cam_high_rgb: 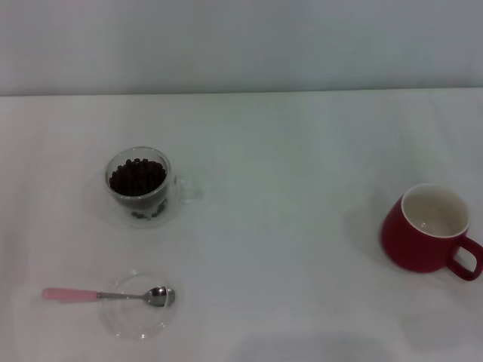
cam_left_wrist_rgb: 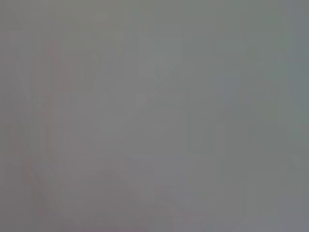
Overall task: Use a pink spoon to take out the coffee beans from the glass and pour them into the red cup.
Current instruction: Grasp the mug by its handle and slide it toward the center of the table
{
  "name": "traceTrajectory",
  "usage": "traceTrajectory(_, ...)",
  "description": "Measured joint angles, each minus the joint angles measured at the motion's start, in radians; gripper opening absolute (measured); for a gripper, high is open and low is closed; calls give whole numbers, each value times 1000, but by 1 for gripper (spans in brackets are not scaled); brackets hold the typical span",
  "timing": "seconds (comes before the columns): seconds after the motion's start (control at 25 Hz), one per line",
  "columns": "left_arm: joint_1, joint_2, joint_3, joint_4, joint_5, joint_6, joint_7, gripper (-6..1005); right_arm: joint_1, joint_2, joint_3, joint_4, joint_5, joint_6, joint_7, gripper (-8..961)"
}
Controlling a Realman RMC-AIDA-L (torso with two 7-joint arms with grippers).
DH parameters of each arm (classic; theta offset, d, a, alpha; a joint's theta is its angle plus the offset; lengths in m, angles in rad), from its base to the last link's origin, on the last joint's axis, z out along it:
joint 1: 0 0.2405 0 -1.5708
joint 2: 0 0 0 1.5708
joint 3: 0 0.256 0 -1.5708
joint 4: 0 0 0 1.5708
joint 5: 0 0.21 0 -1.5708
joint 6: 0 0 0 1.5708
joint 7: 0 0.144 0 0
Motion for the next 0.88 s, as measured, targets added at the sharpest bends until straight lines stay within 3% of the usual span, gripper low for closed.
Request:
traceTrajectory(0.36,-12,1,0,1,23,0,0,887,-6,-9,-22,0,-9,7,-20,859)
traceTrajectory(0.68,-27,3,0,11,24,1,0,888,-51,-62,-32,1,-202,6,12,854)
traceTrajectory(0.88,-42,4,0,12,25,4,-2,887,-82,-65,-32,2,-304,-7,7,850)
